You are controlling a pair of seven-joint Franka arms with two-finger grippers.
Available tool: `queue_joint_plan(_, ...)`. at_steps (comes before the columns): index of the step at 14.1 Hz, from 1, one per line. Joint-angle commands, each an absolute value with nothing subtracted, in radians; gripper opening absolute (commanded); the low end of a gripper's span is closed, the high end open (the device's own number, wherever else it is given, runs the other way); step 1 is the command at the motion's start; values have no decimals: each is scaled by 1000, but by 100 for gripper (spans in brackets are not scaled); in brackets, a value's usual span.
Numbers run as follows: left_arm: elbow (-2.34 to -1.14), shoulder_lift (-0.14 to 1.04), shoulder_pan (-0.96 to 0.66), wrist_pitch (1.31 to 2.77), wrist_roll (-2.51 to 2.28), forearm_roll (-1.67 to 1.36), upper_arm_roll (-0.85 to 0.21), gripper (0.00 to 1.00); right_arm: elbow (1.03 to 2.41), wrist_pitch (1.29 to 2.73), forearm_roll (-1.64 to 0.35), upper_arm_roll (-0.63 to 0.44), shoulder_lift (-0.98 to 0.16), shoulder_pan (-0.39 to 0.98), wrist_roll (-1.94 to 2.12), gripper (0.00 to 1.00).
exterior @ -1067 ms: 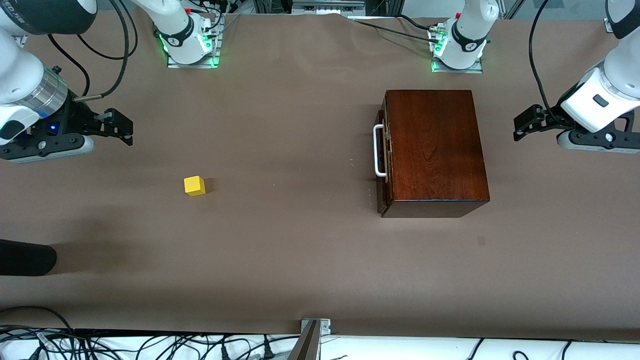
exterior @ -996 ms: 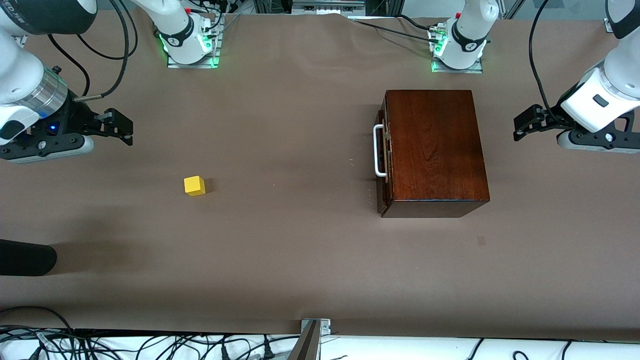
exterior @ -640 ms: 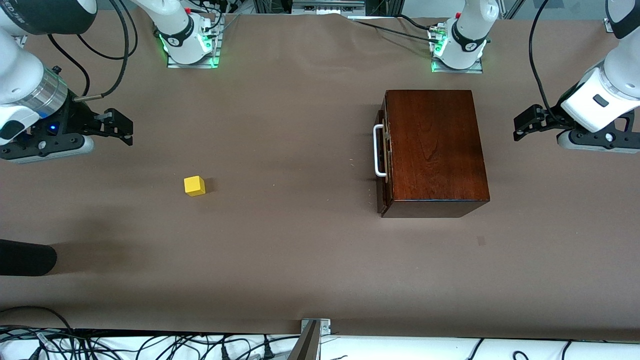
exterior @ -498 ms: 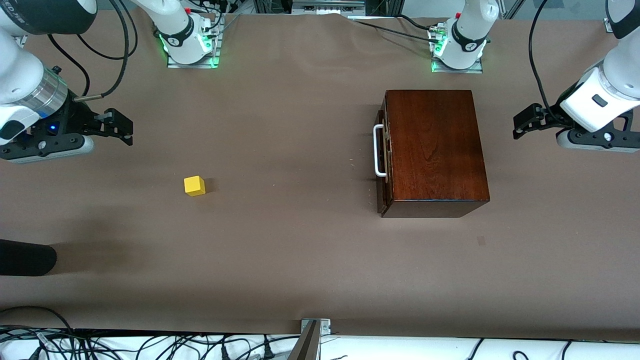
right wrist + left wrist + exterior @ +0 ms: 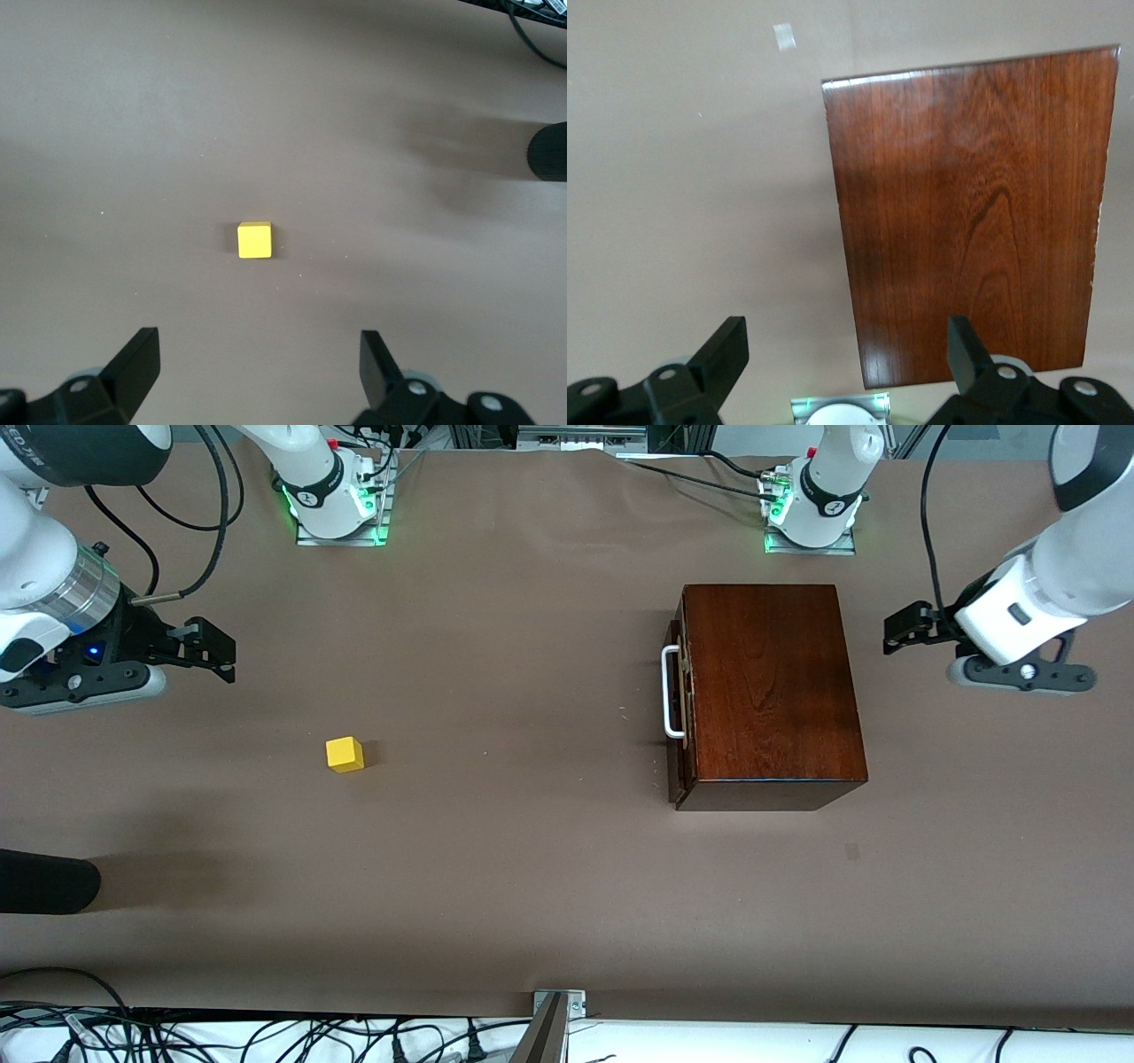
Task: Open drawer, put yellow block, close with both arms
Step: 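Move the left gripper to the white drawer handle of the box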
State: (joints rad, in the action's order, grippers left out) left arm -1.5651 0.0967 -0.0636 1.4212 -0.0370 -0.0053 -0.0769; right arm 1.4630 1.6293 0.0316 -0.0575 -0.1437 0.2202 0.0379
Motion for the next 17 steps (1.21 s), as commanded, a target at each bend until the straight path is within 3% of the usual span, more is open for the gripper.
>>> queue_joint_plan(1,-1531,129,-129,1410,-122,-21,-119,100,1442,1617,43,-54,-147,215,43,100)
queue_joint_plan(10,-1534,353,-461,1707,-616,26,-166,100,1442,1617,43,-54,-147,215,43,100)
queue_joint_plan(17,-1646,405,-540,1844,-733,103,-164,100,1442,1617,43,-55,-147,215,43,100)
